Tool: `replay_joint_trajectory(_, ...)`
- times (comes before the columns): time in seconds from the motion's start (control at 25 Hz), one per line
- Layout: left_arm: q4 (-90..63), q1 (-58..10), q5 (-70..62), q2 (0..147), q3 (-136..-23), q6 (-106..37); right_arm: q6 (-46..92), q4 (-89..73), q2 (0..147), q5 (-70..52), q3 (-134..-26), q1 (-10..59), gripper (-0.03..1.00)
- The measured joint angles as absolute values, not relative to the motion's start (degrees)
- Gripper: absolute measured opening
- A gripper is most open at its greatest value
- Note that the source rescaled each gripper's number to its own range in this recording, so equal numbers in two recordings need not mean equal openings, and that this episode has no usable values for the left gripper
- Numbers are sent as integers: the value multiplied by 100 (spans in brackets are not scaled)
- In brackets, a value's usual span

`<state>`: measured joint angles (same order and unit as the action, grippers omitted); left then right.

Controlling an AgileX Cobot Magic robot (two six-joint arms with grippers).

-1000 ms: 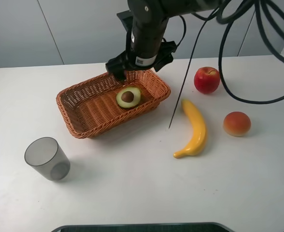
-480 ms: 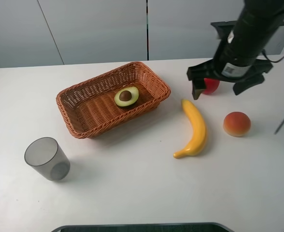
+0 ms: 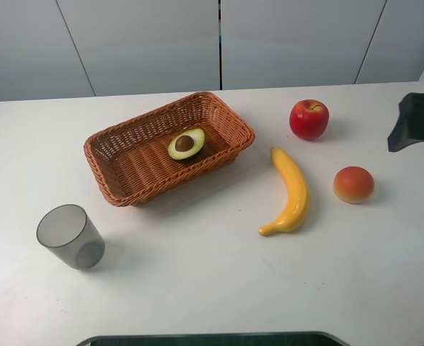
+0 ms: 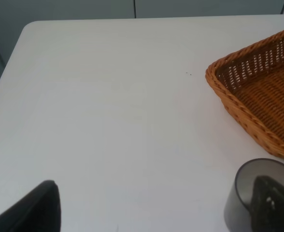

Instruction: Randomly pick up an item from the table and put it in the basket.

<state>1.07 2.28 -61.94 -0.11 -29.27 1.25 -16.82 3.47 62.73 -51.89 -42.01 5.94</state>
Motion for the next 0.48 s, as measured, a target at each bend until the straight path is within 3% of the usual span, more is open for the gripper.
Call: replay_joint_trajectory(0.48, 107, 228, -6194, -11, -2927, 125, -809, 65, 3356, -5875, -3852, 504, 100)
